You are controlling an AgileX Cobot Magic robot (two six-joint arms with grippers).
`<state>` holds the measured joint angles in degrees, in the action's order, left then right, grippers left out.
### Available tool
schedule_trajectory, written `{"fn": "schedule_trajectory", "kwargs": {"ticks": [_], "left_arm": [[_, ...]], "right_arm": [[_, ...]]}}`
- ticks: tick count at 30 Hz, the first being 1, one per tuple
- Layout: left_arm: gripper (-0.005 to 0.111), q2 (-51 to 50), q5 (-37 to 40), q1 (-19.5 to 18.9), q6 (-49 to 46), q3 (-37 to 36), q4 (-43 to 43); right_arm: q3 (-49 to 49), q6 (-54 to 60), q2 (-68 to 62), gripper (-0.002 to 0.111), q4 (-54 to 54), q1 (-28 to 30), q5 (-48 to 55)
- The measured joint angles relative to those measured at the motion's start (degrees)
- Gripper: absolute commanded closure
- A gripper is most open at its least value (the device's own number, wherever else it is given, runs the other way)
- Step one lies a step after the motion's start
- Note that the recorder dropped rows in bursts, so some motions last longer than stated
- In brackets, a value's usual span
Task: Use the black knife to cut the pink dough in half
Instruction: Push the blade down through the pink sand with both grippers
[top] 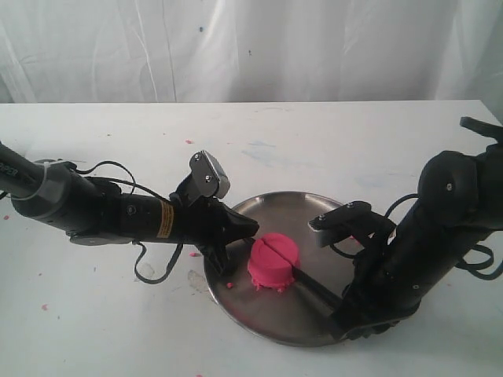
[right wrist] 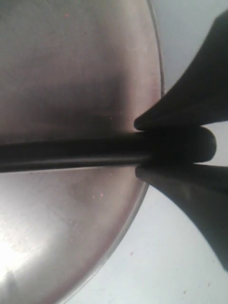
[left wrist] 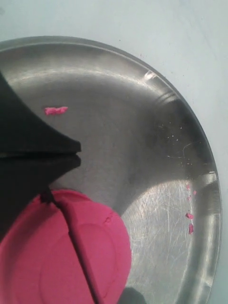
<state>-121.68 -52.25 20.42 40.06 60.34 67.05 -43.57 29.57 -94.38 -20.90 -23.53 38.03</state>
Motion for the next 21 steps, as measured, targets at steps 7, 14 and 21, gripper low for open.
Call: {"fn": "schedule_trajectory", "kwargs": {"ticks": [7,14,21], "left_arm": [[0.107,0.21,0.81,-0.11,0.0,0.25,-0.05],[0.107,0.32,1.47,-0.11,0.0,0.25,-0.31],[0.107,0.32,1.47,-0.11,0.0,0.25,-0.31]], "right_arm": [[0.12,0.23,-0.4,0.108,0.12,-0.04,-2.67],[0.25,0.48,-0.76,0.108,0.48,-0.13,-4.15],[0.25,0.48,-0.86,0.108,0.62,-0.13,-4.31]]}}
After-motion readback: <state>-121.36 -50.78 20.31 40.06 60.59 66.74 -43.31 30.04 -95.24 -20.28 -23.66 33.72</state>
